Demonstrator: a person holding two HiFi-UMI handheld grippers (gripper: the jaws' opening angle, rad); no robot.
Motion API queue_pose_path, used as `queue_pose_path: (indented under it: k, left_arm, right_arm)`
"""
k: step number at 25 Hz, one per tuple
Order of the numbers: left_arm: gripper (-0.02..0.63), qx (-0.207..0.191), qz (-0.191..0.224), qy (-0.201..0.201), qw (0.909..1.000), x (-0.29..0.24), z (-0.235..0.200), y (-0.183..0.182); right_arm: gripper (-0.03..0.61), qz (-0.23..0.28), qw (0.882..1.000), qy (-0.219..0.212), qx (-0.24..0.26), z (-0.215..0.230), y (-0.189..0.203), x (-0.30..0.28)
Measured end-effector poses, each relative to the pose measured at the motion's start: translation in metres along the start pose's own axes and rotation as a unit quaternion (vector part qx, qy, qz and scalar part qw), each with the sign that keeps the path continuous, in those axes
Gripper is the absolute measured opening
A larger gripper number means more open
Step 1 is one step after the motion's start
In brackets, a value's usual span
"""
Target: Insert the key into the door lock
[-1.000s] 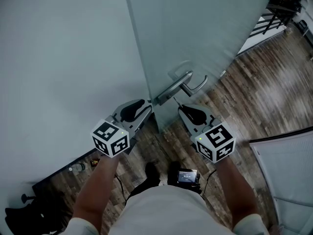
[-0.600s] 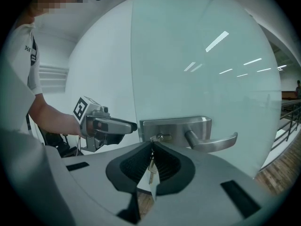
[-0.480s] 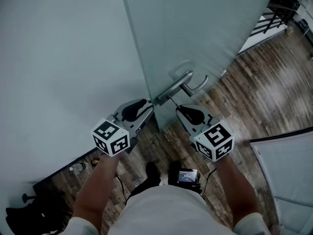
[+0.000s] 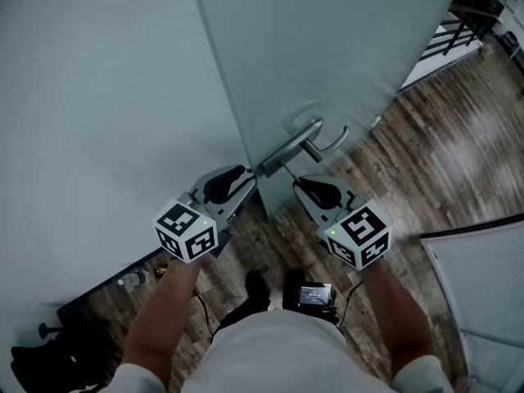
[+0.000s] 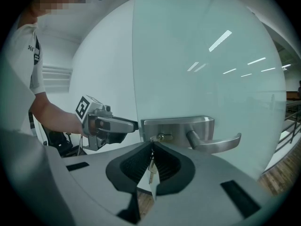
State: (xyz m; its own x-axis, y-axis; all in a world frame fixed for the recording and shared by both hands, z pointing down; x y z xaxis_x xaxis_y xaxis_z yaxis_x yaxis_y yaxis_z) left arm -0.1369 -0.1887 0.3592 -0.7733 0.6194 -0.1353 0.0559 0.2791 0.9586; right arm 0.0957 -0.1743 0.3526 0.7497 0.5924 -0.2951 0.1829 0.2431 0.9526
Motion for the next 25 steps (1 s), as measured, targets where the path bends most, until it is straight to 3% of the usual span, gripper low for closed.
queue_pose_path:
  k: [25]
  left_arm:
    - [0.141, 0.008, 0.017, 0.027, 0.9994, -0.010, -0.006, -0.003]
  right_arm:
    - [0.029, -0.003, 0.999, -0.037, 0.014, 0.012, 0.004, -0.003]
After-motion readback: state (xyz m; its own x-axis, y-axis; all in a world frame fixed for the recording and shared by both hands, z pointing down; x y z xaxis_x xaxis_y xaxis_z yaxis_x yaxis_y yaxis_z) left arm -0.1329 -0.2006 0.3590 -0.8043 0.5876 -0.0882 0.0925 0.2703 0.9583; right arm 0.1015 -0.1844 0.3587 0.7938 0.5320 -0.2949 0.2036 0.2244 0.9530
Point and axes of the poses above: the fingertips, and each gripper's own axes: x backward along the fingers, z to its right, y out of its underside, the point moved 10 cm from there along x, backward along the fingers, and after that the axes turned 3 degrees about z, right-handed, at the moved point
